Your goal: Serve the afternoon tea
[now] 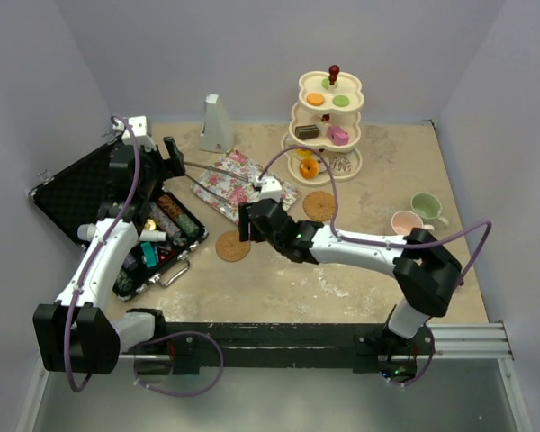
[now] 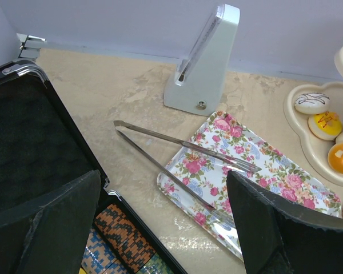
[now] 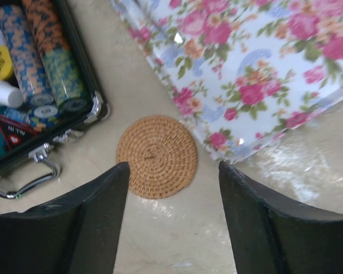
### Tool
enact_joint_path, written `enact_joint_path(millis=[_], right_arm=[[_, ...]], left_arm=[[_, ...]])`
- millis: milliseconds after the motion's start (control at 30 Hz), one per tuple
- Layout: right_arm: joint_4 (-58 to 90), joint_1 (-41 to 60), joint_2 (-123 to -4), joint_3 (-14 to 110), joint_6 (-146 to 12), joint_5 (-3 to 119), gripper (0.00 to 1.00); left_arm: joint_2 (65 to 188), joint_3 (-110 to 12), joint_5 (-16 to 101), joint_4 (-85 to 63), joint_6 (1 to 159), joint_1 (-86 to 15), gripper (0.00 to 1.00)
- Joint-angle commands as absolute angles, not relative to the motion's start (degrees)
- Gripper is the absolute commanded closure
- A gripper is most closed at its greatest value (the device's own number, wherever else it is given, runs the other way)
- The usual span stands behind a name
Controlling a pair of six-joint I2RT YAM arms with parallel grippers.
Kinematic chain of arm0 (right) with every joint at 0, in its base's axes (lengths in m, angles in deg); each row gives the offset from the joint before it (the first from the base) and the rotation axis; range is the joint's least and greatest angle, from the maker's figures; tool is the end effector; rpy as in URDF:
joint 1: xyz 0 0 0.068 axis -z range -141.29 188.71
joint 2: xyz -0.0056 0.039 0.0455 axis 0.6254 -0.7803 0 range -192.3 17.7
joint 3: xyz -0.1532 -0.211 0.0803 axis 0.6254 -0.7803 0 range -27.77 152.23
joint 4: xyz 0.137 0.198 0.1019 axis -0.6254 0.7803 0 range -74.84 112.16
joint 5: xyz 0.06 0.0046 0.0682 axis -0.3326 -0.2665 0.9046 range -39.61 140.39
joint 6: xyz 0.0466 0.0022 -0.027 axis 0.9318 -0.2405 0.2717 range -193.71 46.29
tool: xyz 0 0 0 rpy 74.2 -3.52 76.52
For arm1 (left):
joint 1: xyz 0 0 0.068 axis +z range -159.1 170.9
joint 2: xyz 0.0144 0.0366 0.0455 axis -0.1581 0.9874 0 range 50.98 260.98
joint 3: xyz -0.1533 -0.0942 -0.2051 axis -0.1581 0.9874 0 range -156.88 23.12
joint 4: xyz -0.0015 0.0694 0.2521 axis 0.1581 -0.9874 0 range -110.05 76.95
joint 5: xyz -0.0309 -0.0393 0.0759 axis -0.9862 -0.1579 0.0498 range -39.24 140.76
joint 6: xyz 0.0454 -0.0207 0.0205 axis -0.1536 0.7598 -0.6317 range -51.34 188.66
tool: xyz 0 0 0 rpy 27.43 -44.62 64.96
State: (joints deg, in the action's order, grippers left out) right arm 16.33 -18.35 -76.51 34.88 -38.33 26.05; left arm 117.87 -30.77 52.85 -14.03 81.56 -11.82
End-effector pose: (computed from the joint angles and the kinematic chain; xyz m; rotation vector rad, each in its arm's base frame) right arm 0.2130 0.3018 0.2422 -0.1532 2.1231 0.5179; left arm 0.2748 -0.0118 0.3331 -0.1871 1.8080 -0.1602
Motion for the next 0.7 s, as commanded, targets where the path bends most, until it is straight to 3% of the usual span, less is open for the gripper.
enact_joint_path(millis=[0,667], right_arm=[[15.5,-21.8,-82.9,38.7,-37.1,25.2,0.36],[10.8,-27.0,-96.3,47.5,-45.4,30.1,0.36]], left_arm=[[117.2,-32.6,52.5,-12.1,81.8,-12.1,0.04],[117.5,-32.8,52.3,-12.1,81.7,-12.3,0.04]])
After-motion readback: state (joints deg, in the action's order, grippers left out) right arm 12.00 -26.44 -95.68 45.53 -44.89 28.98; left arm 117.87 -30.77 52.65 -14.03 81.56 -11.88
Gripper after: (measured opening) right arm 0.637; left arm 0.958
